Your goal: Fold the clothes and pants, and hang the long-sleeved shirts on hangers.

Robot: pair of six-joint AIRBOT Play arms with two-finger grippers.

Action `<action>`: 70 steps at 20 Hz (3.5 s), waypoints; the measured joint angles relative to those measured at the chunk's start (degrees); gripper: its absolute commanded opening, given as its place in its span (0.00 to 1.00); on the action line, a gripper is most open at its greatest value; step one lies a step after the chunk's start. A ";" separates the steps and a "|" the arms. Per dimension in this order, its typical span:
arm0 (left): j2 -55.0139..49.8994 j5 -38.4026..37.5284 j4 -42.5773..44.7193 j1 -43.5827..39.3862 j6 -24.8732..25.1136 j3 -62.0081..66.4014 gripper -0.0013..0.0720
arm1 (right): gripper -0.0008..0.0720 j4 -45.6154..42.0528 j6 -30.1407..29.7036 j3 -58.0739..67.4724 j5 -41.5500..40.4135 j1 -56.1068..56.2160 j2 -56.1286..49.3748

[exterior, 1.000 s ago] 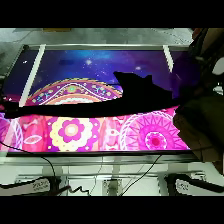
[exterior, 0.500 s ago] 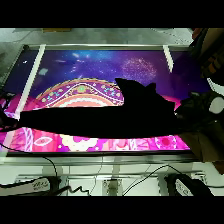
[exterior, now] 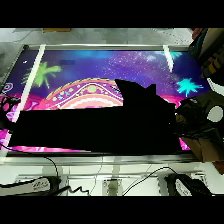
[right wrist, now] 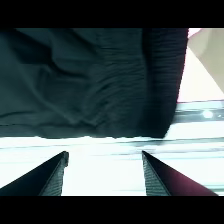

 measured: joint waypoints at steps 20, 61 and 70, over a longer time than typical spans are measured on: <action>-0.02 12.76 -0.66 -18.97 -21.14 -0.02 0.82 | 0.74 8.50 -3.06 28.50 -27.71 -2.75 -32.92; -15.76 33.90 -57.81 -39.93 -25.46 12.76 0.76 | 0.03 9.84 -16.37 35.69 -27.15 -4.94 -49.20; -28.30 40.68 -67.76 -49.75 -20.52 23.04 0.76 | 0.04 15.78 -20.79 35.85 -21.09 -4.50 -44.70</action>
